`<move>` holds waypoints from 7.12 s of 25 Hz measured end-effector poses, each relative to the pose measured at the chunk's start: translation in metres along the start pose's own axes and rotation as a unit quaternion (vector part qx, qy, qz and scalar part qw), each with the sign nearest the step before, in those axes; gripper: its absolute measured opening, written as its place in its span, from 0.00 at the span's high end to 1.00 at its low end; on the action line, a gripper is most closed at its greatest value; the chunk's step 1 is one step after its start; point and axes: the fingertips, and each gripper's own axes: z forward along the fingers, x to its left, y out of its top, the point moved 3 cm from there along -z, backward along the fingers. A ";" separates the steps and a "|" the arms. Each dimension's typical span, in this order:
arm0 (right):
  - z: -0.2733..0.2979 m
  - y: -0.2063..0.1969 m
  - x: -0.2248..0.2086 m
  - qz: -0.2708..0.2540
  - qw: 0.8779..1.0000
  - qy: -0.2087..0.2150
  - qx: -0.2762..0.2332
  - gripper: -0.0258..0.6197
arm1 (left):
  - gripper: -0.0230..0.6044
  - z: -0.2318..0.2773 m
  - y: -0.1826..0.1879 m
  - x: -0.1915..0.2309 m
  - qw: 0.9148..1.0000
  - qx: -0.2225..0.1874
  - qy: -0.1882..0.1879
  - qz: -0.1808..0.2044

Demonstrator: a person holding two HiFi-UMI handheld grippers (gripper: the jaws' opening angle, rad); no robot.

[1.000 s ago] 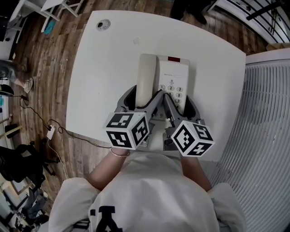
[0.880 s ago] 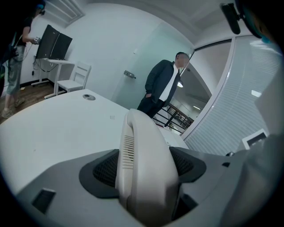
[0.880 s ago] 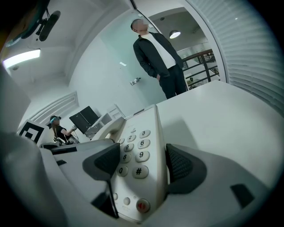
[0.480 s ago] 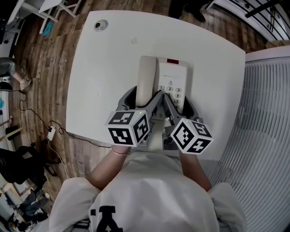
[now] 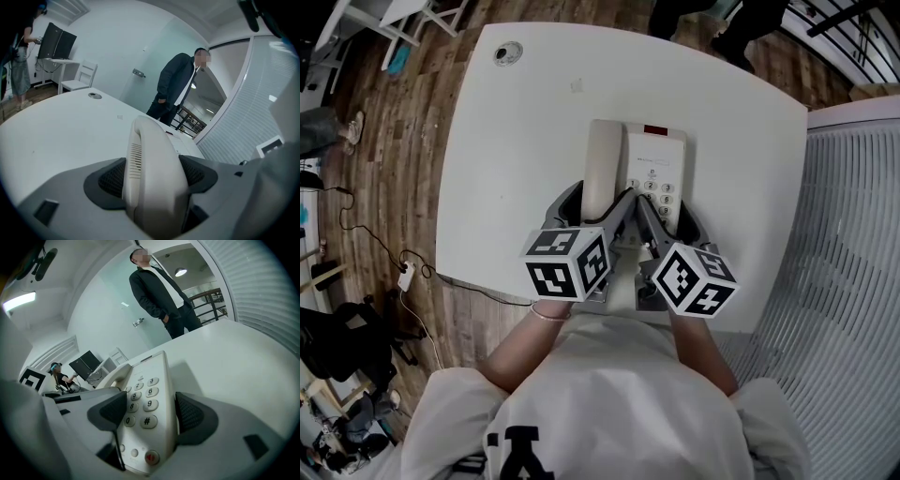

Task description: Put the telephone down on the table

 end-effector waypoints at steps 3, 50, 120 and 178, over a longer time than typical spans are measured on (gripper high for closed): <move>0.003 -0.002 -0.002 0.004 1.000 0.001 0.003 0.46 | 0.40 0.002 -0.001 0.002 1.000 -0.002 0.001 0.006; 0.001 0.007 -0.002 -0.072 0.997 0.005 -0.030 0.46 | 0.42 -0.015 -0.002 0.010 0.994 -0.083 0.005 0.073; -0.163 0.012 0.102 -0.143 0.955 0.115 -0.232 0.91 | 0.95 -0.171 0.019 -0.100 0.953 -0.254 -0.062 0.153; -0.402 -0.159 0.118 -0.184 0.940 0.132 -0.257 0.91 | 0.95 -0.373 -0.187 -0.185 0.940 -0.291 -0.075 0.164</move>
